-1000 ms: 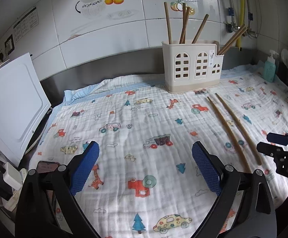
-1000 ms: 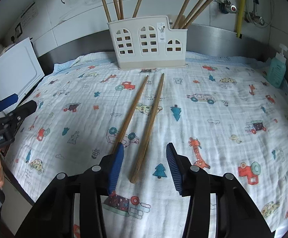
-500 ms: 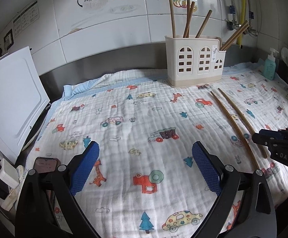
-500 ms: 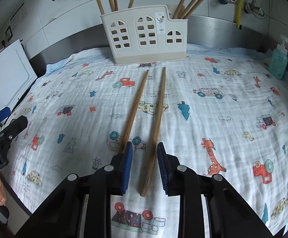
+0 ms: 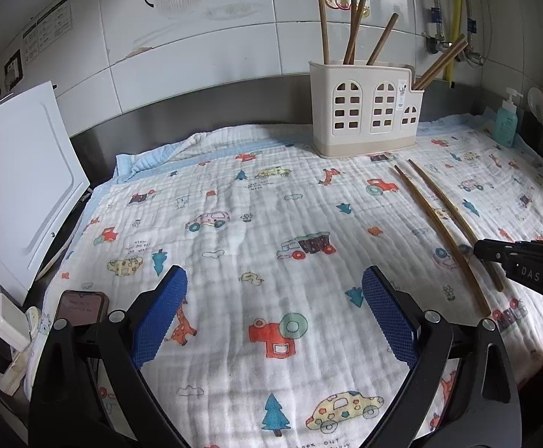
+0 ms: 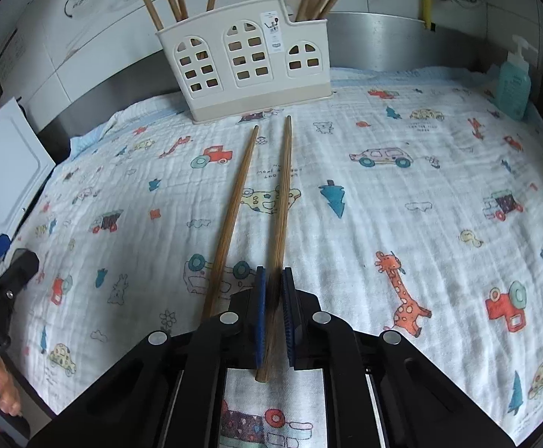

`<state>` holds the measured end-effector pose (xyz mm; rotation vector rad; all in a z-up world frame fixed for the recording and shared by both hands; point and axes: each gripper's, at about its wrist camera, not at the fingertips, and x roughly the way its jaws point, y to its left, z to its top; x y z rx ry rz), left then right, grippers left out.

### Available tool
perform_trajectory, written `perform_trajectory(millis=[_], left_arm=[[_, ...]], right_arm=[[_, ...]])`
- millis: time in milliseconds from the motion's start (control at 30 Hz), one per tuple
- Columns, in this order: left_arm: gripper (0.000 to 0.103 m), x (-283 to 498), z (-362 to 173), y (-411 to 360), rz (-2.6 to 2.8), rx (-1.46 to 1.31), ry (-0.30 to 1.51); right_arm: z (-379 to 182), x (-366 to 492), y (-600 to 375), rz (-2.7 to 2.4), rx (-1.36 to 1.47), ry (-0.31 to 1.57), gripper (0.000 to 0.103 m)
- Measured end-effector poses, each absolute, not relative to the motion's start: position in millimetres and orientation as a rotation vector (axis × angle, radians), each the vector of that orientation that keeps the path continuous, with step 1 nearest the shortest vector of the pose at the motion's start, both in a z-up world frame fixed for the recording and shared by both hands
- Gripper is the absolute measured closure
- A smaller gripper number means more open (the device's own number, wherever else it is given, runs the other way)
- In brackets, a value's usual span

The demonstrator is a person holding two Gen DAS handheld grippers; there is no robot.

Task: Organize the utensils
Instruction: 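Close the right tool on a chopstick while the left tool grasps the other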

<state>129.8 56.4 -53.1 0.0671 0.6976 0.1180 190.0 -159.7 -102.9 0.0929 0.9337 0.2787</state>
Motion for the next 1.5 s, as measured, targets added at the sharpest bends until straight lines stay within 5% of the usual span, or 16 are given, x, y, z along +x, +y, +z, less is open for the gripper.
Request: perform_trajectory(millis=[1400, 1500], left_arm=[[0.011, 168, -76, -73, -0.01, -0.033, 0.887], [0.027, 172, -78, -79, -0.021, -0.045, 0.886]], right_arm=[[-44, 182, -253, 0.427, 0.115, 0.696, 0.096], [-43, 184, -258, 0.433, 0.123, 0.69, 0.096]])
